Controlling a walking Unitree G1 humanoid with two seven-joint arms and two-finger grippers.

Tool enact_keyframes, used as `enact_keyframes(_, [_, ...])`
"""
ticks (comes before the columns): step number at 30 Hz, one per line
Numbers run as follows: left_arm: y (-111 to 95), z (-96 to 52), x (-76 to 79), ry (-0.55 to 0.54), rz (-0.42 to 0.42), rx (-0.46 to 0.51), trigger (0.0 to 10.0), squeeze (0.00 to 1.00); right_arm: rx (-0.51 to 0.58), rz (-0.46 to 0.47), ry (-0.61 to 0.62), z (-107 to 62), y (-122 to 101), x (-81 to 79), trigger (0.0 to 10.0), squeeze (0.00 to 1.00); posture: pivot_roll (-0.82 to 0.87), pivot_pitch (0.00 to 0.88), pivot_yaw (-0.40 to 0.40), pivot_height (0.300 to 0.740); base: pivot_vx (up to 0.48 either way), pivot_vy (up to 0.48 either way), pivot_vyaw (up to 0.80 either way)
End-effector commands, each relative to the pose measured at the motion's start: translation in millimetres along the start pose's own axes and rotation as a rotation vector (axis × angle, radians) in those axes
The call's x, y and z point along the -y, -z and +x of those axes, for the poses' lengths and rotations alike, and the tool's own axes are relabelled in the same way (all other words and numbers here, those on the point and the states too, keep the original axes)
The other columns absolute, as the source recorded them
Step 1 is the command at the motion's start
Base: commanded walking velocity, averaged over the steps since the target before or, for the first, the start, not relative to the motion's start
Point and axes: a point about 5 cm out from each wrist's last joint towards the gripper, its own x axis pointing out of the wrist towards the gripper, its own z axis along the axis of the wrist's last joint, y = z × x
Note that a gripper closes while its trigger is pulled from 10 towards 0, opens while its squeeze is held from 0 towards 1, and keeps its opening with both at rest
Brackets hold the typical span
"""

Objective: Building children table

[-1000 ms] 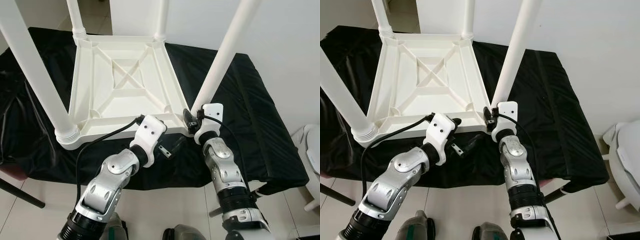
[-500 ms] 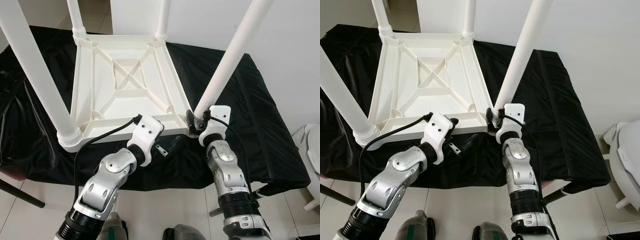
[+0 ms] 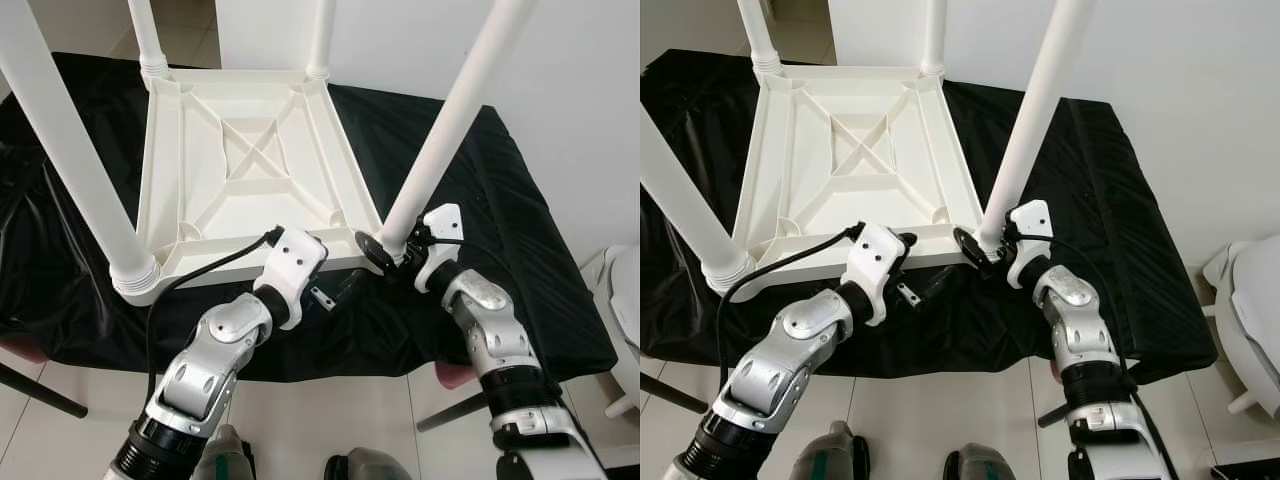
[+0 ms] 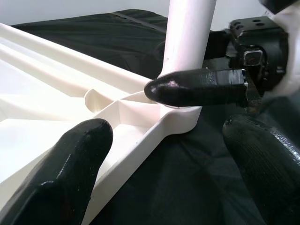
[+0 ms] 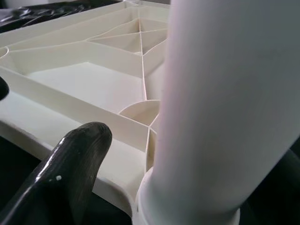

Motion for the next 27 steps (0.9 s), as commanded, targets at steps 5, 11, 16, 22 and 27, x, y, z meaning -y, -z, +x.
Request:
enact_keyframes(5, [0,1.8,2.3,0.013,0.003,0.003,10.0,0.00,-0.023,-0.033,-0.021,2.0,2,9.5,10.0,0.00,0.00,0.000,-0.096,0.740,0.000,0.000,0.00])
enact_keyframes(11, [0,1.1,3.3,0.005,-0.004,0.006,10.0,0.00,-0.074,-0.055,-0.051,9.1,5,22.1,0.0,0.00,0.02,0.000,-0.096,0.740,0.000,0.000,0.00])
enact_keyframes(16, [0,0.5,4.3,0.006,-0.003,0.004,10.0,0.00,-0.072,-0.039,-0.055,10.3,6,24.1,0.0,0.00,0.02,0.000,-0.099,0.740,0.000,0.000,0.00])
enact_keyframes(22, [1,-0.5,4.8,0.001,-0.005,0.003,10.0,0.00,-0.056,-0.012,-0.084,9.2,11,21.9,0.0,0.00,0.02,0.000,-0.102,0.740,0.000,0.000,0.00])
enact_keyframes(27, [1,0.2,5.7,0.001,-0.010,0.003,10.0,0.00,-0.054,0.017,-0.060,8.4,16,20.5,8.0,0.00,0.01,0.000,-0.103,0.740,0.000,0.000,0.00])
